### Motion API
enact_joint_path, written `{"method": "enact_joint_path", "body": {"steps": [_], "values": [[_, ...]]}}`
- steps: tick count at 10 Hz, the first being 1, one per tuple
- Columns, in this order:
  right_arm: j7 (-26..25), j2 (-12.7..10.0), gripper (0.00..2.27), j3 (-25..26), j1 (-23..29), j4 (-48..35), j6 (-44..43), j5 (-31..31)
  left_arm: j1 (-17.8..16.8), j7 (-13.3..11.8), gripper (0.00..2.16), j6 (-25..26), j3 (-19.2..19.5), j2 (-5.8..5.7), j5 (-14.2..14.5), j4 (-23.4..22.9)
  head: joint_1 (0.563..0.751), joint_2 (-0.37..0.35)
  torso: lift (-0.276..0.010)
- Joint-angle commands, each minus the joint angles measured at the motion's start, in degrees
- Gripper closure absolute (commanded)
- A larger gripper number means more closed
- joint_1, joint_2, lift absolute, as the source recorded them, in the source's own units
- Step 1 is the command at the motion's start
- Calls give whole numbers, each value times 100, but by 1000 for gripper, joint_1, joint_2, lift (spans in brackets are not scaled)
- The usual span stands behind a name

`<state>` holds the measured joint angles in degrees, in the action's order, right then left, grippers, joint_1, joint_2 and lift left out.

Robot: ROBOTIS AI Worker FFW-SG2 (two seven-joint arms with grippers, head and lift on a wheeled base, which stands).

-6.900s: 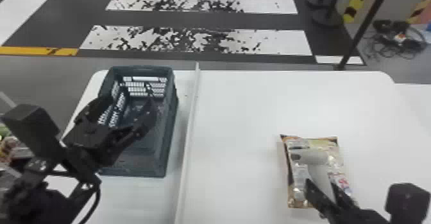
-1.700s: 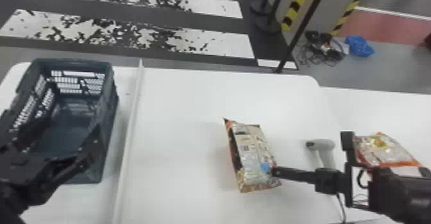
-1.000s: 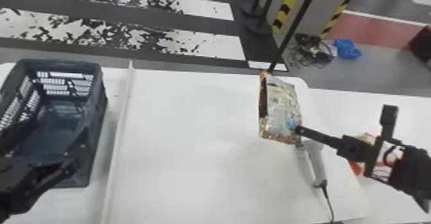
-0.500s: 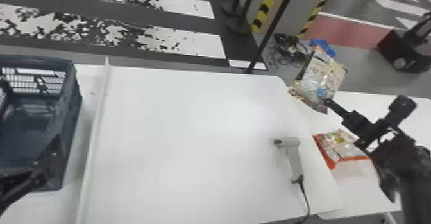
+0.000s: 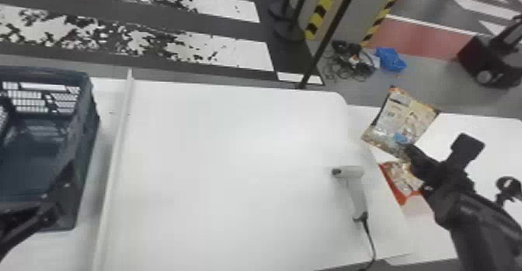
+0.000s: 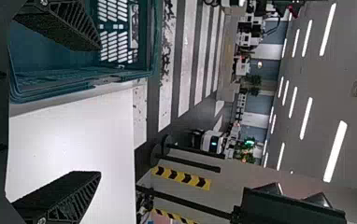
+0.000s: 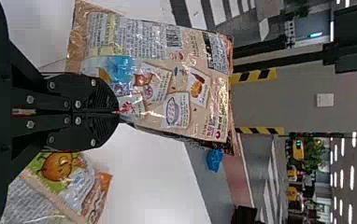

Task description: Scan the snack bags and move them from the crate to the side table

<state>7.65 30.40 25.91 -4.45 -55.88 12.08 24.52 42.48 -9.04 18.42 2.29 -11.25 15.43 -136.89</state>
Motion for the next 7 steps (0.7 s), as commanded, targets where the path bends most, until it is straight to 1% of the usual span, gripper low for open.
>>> {"method": "enact_joint_path", "body": {"steps": [1,2,3,4,5,7], "values": [[-326,-34,2236,-235,-3,315,-122,-211,41,-10,39,-70,-18,-9,4,-22,695,-350,-87],[-466,-34,2233,-279,-47,403,-122,-281,67,-27,39,-123,-18,-18,4,-49,695,-350,-87],[-747,-34,2138,-279,-91,447,-104,-272,67,-36,39,-105,-18,-26,4,-57,695,-350,-87],[-932,-25,1339,-279,-100,438,-16,-141,76,-36,39,-105,-18,-35,4,-75,695,-350,-87],[-932,-25,-1,-262,-3,359,-69,-53,85,-36,39,-105,-27,-35,4,-92,695,-350,-87],[-993,-25,26,-227,410,-230,-192,492,85,-27,39,-53,-45,-53,4,-180,695,-350,-87]]}}
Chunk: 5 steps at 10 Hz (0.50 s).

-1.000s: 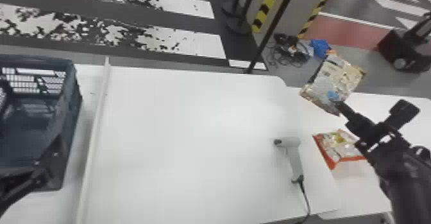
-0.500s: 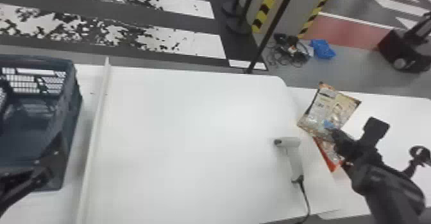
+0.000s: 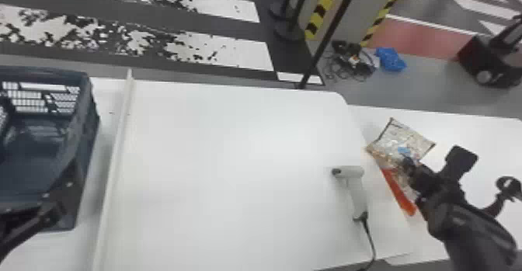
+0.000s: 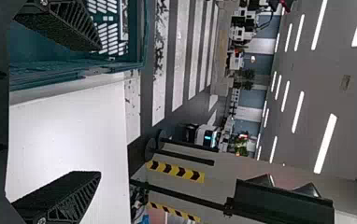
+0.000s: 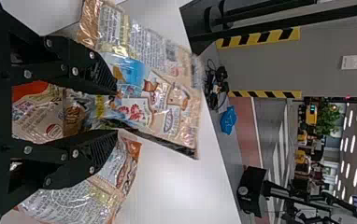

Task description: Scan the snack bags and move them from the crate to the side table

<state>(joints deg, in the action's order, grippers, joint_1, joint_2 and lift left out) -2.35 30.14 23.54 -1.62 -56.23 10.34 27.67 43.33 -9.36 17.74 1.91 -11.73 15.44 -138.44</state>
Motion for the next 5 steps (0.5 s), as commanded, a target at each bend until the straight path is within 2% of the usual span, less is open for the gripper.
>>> {"method": "enact_joint_path", "body": {"steps": [1,2,3,4,5], "values": [[-99,-34,43,36,408,-697,17,336,-9,13,39,50,-15,-5,-6,-69,695,-350,-87],[-152,-87,43,177,715,-1250,228,529,-9,31,39,103,-24,-5,-6,-122,695,-350,-87],[-152,-289,43,432,1181,-2068,457,740,0,40,39,138,-15,-5,-6,-157,695,-350,-87],[-143,-492,43,493,1726,-2982,351,969,0,57,39,138,-15,4,-6,-148,695,-350,-87],[-47,-711,46,467,2113,-3834,369,942,-35,75,39,138,-33,30,3,-140,695,-350,-87]]}}
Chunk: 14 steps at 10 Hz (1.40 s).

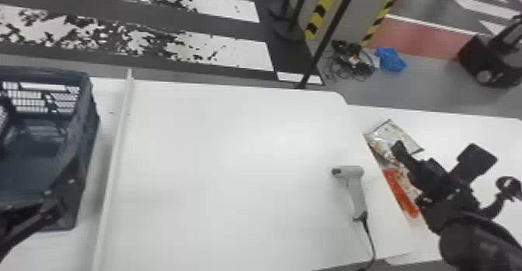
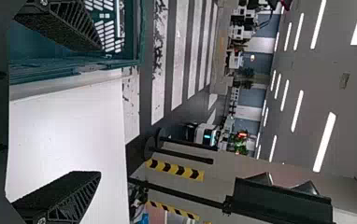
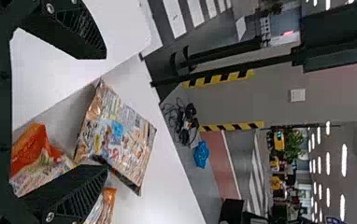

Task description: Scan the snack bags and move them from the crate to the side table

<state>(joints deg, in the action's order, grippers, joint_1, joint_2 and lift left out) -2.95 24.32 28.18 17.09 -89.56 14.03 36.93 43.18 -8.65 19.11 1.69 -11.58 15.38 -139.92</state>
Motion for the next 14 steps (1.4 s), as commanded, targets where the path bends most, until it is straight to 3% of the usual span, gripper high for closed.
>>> {"method": "enact_joint_path", "body": {"steps": [1,2,5,6,7,9,12,14], "values": [[14,-375,56,-181,708,-1556,105,-80,-55,38,39,-17,-46,24,0,17,695,-350,-87],[14,-674,56,-401,884,-2303,316,-353,-73,47,39,1,-55,42,9,8,695,-350,-87],[5,-1096,56,-1429,1165,-3542,667,-1188,-29,179,39,352,-28,85,-9,-185,695,-350,-87],[14,-1210,53,-1746,1358,-3823,773,-1346,59,179,39,352,25,112,0,-220,695,-285,-87],[14,-1219,56,-2159,1622,-4017,720,-1689,147,179,39,335,60,121,0,-238,695,-226,-87],[-4,-1210,63,-2379,2229,-4307,368,-1777,419,197,46,335,51,121,0,-326,695,-128,-87],[-57,-1140,63,-2396,3389,-4527,-616,-1794,1034,469,46,247,-11,24,-35,-431,695,-111,-87],[-92,-1008,66,-2458,3819,-4650,-862,-1794,1342,504,46,247,-63,-11,-79,-563,695,-118,-87]]}}
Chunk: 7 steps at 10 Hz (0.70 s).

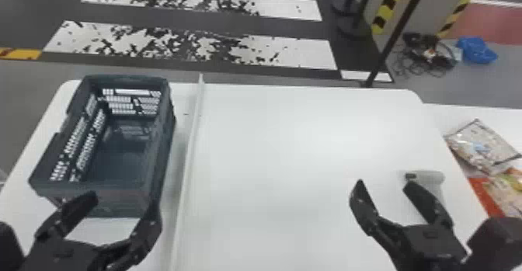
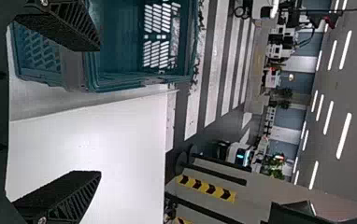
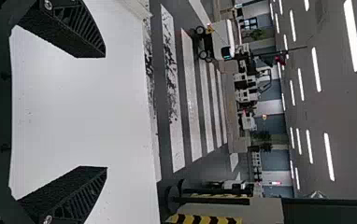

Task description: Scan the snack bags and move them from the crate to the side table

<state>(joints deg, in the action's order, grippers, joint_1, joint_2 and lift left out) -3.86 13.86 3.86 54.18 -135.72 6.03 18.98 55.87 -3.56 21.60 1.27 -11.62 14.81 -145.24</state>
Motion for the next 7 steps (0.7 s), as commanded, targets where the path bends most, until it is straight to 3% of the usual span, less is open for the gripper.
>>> {"method": "enact_joint_path", "body": {"steps": [1,2,3,7], "values": [[-62,170,66,-114,304,-139,-79,-17,126,13,46,16,-136,-7,-102,-74,695,-124,-87],[-97,302,66,-246,488,-201,-272,-131,179,22,46,34,-206,-16,-146,-171,695,-128,-87],[-150,372,66,-263,629,-271,-413,-175,223,136,46,104,-294,-113,-251,-285,695,-125,-87],[-264,416,66,-237,752,-359,-642,-175,161,127,46,350,-294,-139,-233,-241,695,-140,-87]]}}
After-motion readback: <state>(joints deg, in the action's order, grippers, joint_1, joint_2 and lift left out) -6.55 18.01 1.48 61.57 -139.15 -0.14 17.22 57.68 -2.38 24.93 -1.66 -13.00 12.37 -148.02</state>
